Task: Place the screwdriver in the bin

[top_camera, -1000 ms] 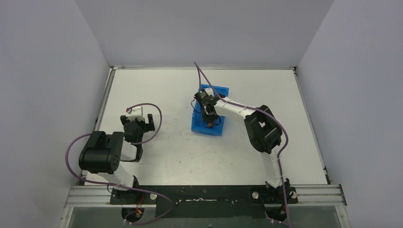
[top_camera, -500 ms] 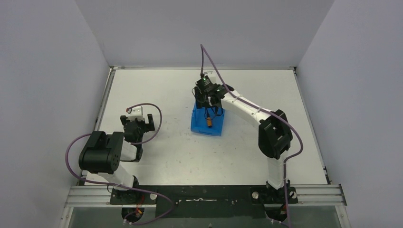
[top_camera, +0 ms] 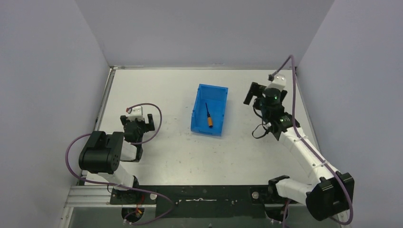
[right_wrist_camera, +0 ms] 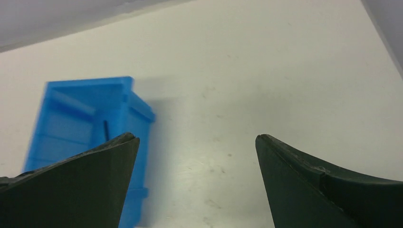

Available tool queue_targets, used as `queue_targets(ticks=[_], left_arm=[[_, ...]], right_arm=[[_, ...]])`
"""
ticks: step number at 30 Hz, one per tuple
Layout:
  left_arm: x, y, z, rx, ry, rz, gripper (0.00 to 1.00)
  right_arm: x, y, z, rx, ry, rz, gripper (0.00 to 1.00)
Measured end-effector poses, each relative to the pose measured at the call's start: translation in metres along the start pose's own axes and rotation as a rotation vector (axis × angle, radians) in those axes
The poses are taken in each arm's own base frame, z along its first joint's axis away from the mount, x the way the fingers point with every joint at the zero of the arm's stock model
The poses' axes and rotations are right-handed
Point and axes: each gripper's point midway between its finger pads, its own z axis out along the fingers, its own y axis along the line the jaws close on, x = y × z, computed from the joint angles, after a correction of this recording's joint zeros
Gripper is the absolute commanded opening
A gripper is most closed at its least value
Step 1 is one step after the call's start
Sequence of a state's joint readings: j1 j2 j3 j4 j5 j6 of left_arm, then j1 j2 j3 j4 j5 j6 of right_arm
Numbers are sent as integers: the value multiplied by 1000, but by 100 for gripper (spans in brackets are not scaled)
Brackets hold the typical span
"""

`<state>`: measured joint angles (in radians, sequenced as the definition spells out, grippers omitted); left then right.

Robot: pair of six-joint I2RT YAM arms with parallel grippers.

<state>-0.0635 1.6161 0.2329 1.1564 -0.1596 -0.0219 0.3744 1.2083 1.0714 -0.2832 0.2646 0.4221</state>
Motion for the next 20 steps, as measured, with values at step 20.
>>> queue_targets(ticks=[20], left_arm=[[0, 0, 0, 0, 0, 0, 97]], right_arm=[[136, -123, -12, 106, -200, -16, 100]])
